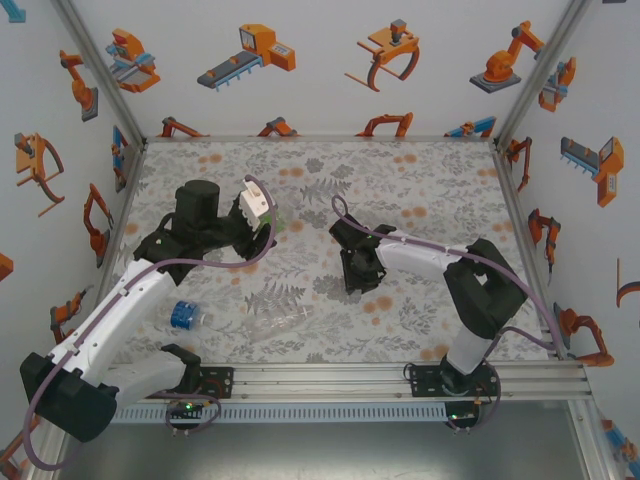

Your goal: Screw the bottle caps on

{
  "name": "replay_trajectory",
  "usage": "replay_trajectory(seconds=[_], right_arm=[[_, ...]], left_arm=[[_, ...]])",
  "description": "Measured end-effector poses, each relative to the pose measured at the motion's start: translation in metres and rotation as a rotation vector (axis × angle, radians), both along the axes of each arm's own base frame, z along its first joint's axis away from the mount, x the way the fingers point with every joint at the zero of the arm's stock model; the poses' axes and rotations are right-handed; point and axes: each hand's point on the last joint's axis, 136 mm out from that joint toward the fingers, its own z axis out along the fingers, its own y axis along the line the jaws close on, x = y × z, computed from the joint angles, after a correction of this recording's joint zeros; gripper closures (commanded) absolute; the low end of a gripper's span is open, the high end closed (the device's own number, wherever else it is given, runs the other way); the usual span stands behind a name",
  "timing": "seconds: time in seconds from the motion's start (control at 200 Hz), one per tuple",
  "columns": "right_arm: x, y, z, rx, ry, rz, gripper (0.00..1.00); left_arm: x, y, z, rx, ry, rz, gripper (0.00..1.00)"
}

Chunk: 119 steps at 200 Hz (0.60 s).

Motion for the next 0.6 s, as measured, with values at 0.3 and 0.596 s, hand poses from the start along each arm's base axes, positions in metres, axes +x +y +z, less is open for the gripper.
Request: replay_trajectory(seconds=[0.3, 0.596], right_arm=[[0.005, 0.007, 0.040, 0.080, -0.093, 0.037, 0.92], [0.000, 0.036, 0.162, 0.379, -0.389, 0.307, 1.00]], left_arm=[[-0.006, -0.005, 0.001, -0.001, -0.016, -0.058, 1.00], [-0.037, -0.019, -0.020, 0.046, -0.045, -0.251, 1.00]])
